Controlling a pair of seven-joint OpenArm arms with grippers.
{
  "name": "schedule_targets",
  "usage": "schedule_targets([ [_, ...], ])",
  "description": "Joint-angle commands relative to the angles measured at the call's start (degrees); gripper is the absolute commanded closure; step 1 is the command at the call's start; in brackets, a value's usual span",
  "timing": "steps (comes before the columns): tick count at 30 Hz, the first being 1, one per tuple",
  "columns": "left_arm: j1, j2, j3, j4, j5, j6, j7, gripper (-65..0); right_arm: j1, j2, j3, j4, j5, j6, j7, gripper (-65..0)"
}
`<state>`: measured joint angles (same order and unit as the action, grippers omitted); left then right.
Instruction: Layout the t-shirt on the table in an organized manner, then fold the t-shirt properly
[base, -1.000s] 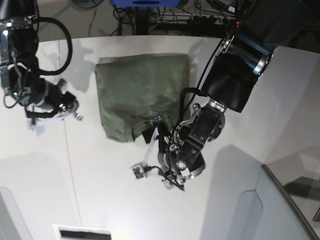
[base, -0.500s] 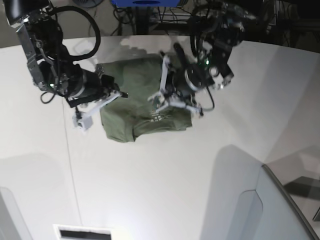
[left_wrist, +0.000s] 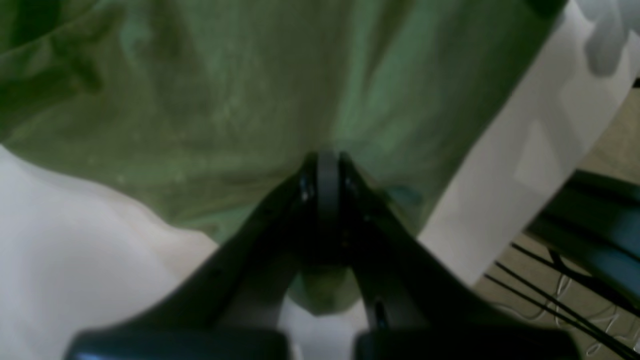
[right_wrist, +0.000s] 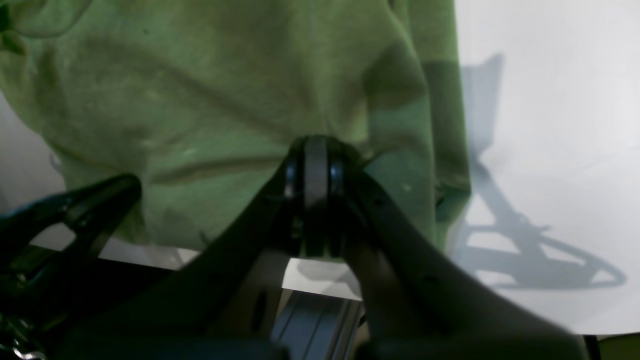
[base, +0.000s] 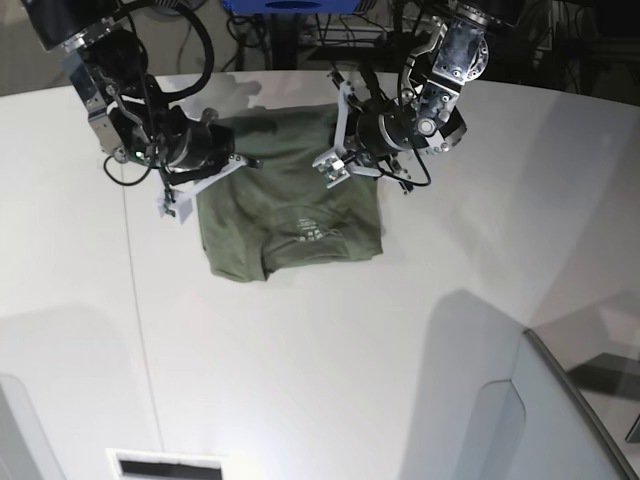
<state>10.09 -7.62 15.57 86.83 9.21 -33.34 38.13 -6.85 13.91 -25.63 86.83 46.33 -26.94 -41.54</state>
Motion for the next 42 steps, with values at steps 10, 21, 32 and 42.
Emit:
schedule_targets([
  [10,1.0,0.1,-8.8,12.6,-0.3,0.0,-2.0,0.0,-7.3,4.1,5.3,20.8,-3.9,-0.3,0.4,0.0],
  [21,24.0,-2.5,-19.5,24.8,-0.1,0.0,-11.1,0.0,-35.3,6.2,23.6,28.6,-10.9,-0.3,1.1,0.0],
  [32,38.7,-2.3,-19.7,7.7,0.3,7.5,-21.9,0.0,-39.7,8.4,14.8,7.9,-10.9,-0.2,2.4,0.0],
  [42,12.1,-4.6,4.6,-60.7,0.0,16.9,-41.1,0.0,-11.0,-2.5,-20.4,-57.1,-10.9,-0.1,22.8,-0.6],
])
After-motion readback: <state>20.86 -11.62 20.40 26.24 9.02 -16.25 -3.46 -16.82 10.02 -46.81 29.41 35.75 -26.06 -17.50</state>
